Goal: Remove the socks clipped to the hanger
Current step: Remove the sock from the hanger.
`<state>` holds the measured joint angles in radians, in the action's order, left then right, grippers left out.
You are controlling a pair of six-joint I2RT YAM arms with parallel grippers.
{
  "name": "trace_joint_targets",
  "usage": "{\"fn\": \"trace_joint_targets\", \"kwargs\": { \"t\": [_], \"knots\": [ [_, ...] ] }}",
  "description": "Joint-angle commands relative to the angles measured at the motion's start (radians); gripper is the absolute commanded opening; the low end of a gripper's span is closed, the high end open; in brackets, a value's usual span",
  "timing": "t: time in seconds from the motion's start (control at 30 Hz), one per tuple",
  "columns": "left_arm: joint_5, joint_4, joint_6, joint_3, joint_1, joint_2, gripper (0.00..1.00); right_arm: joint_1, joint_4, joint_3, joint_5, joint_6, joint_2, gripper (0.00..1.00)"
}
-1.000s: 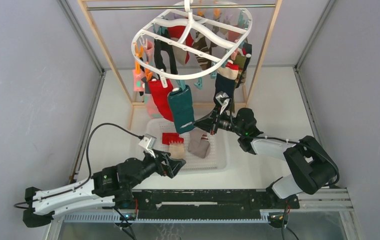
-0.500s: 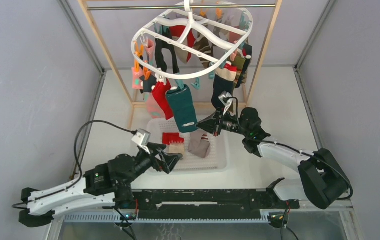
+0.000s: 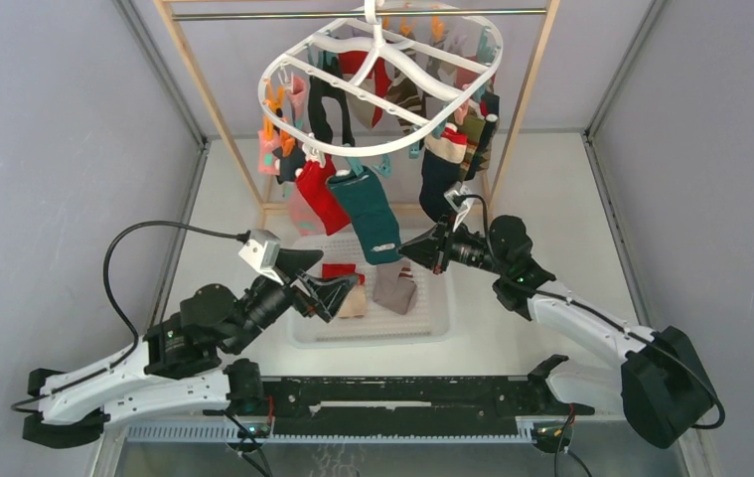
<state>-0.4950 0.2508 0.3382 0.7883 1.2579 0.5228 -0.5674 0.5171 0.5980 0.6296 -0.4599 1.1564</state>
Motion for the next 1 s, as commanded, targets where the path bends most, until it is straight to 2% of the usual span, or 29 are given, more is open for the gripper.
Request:
{"fn": "trace_joint_targets", "kwargs": {
  "t": [0.0,0.4,0.63,0.97],
  "knots": [
    [0.020,-0.080,-0.073,0.099,-0.032,0.052,1.00,0.008,-0.024,0.036,-0.002,0.026,-0.064,0.00],
    [0.028,-0.152,-0.170,0.253,-0.109,0.172,1.00,0.012,-0.058,0.036,-0.001,0.033,-0.077,0.00],
    [0.077,-0.134,-0.202,0.318,-0.205,0.198,1.00,0.011,-0.057,0.036,0.019,0.023,-0.103,0.00],
    [0.157,-0.139,-0.197,0.323,-0.283,0.206,1.00,0.024,-0.075,0.045,0.042,0.016,-0.175,0.00]
  ]
}}
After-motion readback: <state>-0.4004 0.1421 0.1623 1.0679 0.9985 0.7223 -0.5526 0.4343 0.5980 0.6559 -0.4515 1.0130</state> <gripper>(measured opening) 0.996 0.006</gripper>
